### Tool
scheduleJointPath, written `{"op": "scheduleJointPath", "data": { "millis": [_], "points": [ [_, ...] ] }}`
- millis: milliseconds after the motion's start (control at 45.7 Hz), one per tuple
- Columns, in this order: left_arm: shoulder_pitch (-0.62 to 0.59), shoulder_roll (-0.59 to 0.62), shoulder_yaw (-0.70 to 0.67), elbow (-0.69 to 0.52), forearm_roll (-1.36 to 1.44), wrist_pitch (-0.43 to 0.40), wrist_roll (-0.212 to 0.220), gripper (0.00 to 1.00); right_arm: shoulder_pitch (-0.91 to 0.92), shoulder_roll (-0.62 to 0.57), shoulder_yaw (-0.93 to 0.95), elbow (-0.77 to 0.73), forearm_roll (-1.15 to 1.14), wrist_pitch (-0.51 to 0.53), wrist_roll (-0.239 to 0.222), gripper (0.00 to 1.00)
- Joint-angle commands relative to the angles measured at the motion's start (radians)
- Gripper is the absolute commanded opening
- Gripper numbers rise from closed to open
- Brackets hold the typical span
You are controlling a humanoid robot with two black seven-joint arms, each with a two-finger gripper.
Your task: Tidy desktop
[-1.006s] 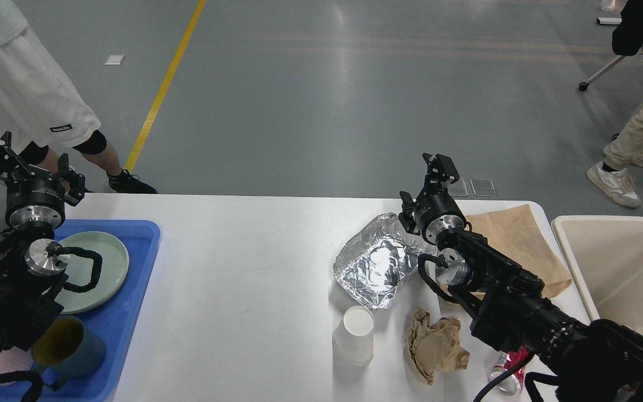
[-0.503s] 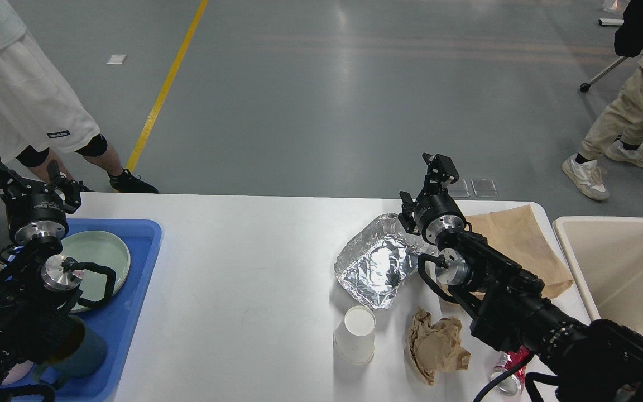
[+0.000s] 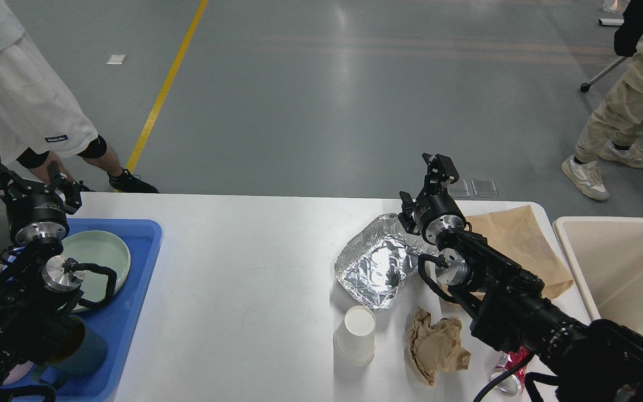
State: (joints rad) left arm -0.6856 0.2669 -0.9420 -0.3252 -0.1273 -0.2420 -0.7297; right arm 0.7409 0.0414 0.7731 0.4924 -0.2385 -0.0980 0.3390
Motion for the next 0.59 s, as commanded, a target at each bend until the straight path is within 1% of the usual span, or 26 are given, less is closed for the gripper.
{"op": "scheduleJointPath", "data": {
  "millis": [0, 568],
  "points": [
    [0.000, 0.000, 0.000, 0.000, 0.000, 0.001, 0.001, 0.96, 0.000, 0.000, 0.000, 0.000, 0.001, 0.001, 0.000, 1.00],
    [0.000, 0.000, 0.000, 0.000, 0.000, 0.000, 0.001, 0.96, 0.000, 0.000, 0.000, -0.002, 0.001, 0.000, -0.005, 1.00]
  ]
}}
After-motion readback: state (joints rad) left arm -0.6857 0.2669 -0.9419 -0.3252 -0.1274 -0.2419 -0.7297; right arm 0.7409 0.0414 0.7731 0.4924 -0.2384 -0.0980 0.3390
